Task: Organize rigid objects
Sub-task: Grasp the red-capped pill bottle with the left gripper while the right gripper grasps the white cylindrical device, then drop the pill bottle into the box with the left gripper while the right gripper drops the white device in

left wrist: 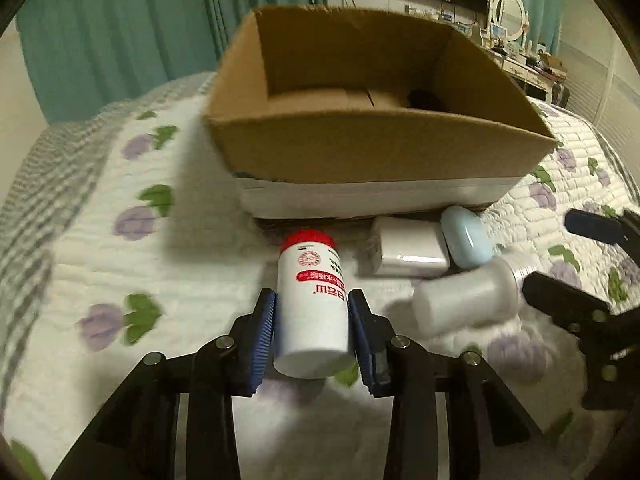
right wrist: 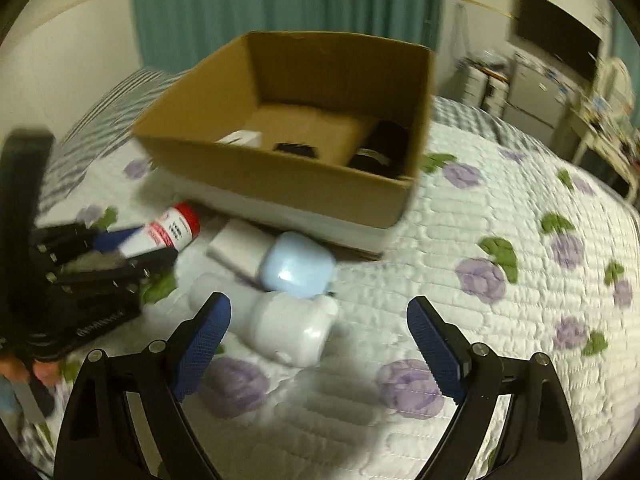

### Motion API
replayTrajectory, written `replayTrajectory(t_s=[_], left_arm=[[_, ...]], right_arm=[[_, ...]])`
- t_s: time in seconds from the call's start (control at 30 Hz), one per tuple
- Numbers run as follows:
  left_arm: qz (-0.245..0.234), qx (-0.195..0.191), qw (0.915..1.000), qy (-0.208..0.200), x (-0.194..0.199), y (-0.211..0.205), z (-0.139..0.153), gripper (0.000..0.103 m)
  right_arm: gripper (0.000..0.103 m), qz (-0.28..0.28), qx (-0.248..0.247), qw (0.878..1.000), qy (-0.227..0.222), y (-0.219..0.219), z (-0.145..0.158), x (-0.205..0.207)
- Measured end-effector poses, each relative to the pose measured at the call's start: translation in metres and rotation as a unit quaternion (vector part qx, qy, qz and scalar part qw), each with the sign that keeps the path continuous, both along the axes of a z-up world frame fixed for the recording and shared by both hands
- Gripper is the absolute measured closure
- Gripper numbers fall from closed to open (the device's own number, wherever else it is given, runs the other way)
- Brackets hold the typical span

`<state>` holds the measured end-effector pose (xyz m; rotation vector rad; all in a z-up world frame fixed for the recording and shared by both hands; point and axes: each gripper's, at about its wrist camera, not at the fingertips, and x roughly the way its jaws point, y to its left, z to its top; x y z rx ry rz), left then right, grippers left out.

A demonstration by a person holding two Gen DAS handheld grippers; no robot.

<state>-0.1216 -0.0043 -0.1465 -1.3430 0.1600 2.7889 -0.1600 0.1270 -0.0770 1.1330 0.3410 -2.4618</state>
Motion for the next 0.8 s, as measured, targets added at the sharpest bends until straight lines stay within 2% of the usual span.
replayTrajectory(t_s=[0.2, 0.33, 0.43, 0.53, 0.63, 0.8], left_arm=[[0.012, 0.004, 0.9999, 0.006, 0.025, -0.008, 0.008, 0.066], [0.011, 0.007, 0.9999, 0.005, 0.014, -0.010, 0.007, 0.066], [0.012, 0.006, 0.9999, -0.001, 0.011, -0.011, 0.001, 0.066], [0.014, 0.007, 0.9999, -0.004, 0.011, -0.013, -0.002, 0.066], [0.013, 0.006, 0.9999, 0.001, 0.014, -0.012, 0.000, 0.066], [0.010, 0.004, 0.9998, 0.016, 0.022, -0.010, 0.013, 0.066]], right_arm=[[0.013, 0.045, 0.096, 0.994, 0.008, -0.030, -0.023, 0.005], [0.016, 0.063, 0.140, 0.988, 0.015, -0.044, -0.039, -0.002], [0.025, 0.071, 0.142, 0.987, 0.009, -0.048, -0.046, -0.006], [0.029, 0.069, 0.137, 0.988, 0.004, -0.046, -0.048, -0.007], [0.043, 0.064, 0.132, 0.989, 0.005, -0.041, -0.044, -0.003], [0.044, 0.044, 0.096, 0.994, 0.021, -0.025, -0.022, 0.014]])
